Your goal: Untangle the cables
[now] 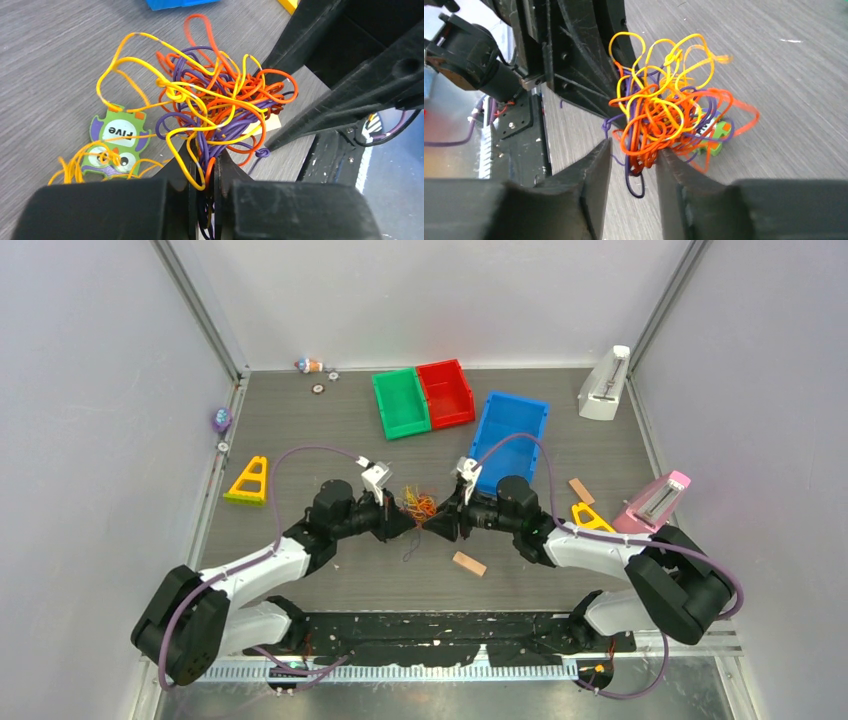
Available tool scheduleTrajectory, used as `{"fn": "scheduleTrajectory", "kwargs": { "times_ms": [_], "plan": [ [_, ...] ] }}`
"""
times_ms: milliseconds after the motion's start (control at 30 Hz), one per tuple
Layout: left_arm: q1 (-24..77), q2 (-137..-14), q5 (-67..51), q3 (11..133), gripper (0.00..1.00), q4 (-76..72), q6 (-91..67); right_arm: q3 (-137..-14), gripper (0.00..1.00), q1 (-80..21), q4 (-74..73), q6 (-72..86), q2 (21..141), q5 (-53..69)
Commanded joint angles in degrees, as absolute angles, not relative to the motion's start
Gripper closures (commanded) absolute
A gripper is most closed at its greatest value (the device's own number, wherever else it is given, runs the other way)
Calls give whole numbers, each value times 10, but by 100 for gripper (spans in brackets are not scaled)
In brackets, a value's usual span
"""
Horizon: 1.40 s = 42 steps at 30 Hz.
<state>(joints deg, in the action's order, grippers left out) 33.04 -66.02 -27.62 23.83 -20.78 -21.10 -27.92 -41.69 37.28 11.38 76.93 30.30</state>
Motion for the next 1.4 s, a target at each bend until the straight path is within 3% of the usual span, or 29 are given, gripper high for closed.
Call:
{"fn": "scheduleTrajectory", "kwargs": {
  "times_ms": [0, 67, 200, 267, 333, 367, 400, 433, 500, 567, 633, 700, 833, 1133, 1367],
  "plan": [
    [331, -648, -285, 254, 100, -241, -211, -301, 37, -425, 402, 105, 765, 316],
    [331, -634, -280, 246, 100, -247, -211, -294, 27, -425, 397, 102, 753, 275],
    [331, -615, -287, 233, 100, -258, -207, -280, 26, -425, 394, 98, 732, 213],
    [331, -611, -309, 228, 100, -271, -207, -281, 30, -425, 394, 98, 734, 216],
    [331, -615, -351, 224, 100, -297, -211, -291, 38, -425, 388, 101, 744, 224],
    [331, -618, -367, 223, 100, -309, -214, -296, 54, -425, 385, 102, 750, 226],
    [331, -624, -377, 224, 100, -314, -217, -299, 61, -425, 384, 103, 752, 226],
    [331, -629, -379, 228, 100, -312, -218, -301, 76, -425, 383, 104, 753, 223],
    [330, -617, -339, 237, 100, -268, -206, -301, 88, -425, 365, 104, 749, 194],
    [330, -574, -232, 227, 100, -227, -190, -300, 94, -425, 338, 107, 736, 127],
    [330, -524, -75, 204, 100, -186, -193, -302, 94, -425, 293, 116, 725, 9],
    [328, -477, 100, 182, 100, -145, -208, -310, 95, -424, 236, 140, 719, -202],
    [322, -429, 218, 164, 100, -101, -236, -321, 95, -418, 152, 192, 707, -391],
    [321, -439, 333, 186, 100, -20, -276, -292, 95, -417, 187, 183, 670, -377],
    [318, -436, 429, 193, 100, 37, -334, -275, 95, -417, 159, 227, 633, -498]
  ]
}}
